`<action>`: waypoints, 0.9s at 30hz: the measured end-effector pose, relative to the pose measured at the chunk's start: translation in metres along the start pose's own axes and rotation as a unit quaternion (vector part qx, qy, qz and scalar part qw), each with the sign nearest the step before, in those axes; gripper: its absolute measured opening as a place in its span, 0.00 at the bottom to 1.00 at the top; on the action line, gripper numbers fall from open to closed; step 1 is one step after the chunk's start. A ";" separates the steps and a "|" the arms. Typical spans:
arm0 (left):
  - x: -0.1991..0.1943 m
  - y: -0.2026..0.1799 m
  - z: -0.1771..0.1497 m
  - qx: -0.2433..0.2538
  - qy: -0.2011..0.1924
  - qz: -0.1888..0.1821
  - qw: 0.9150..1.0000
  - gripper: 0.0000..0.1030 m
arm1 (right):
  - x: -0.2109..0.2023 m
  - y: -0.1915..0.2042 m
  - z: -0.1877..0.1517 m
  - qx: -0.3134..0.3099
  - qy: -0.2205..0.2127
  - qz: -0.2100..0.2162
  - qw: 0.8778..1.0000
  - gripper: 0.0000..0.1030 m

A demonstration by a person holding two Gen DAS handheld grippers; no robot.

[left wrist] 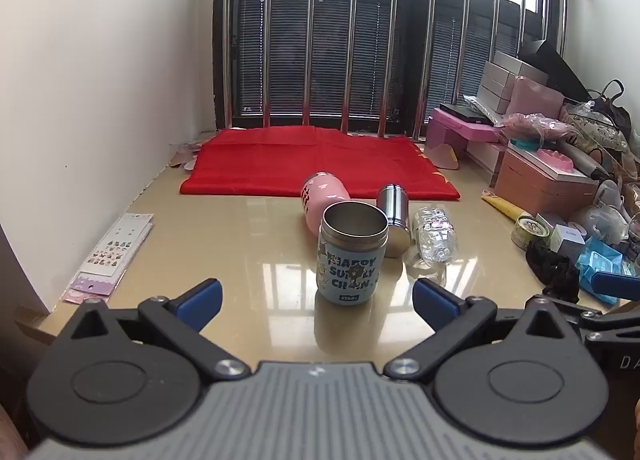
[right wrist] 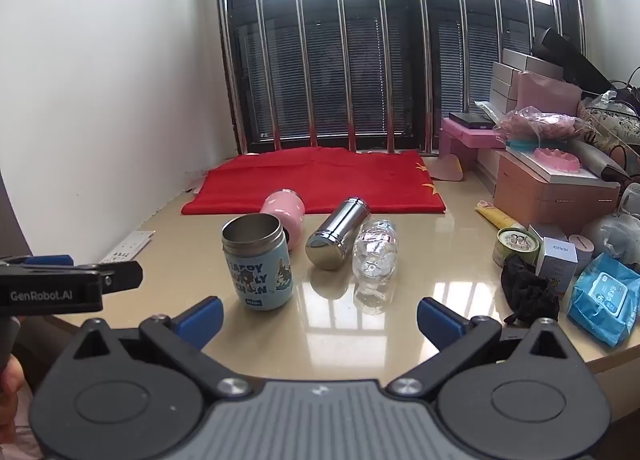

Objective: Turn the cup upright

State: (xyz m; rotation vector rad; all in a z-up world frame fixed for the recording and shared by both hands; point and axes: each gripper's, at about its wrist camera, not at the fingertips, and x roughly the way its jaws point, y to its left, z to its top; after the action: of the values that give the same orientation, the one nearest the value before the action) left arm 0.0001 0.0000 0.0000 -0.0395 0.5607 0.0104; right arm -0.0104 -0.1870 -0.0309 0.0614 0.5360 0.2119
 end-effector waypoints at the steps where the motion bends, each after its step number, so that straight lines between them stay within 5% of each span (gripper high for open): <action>1: 0.000 0.000 0.000 0.001 0.000 0.000 1.000 1.00 | 0.000 0.000 0.000 0.000 0.000 0.000 1.000 1.00; 27: 0.002 -0.003 0.002 -0.013 0.001 0.005 1.000 1.00 | 0.000 0.002 0.001 -0.005 0.000 0.000 1.000 1.00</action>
State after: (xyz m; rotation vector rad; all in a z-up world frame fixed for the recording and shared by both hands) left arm 0.0031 -0.0025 0.0004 -0.0611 0.5636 0.0278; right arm -0.0099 -0.1847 -0.0297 0.0527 0.5351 0.2153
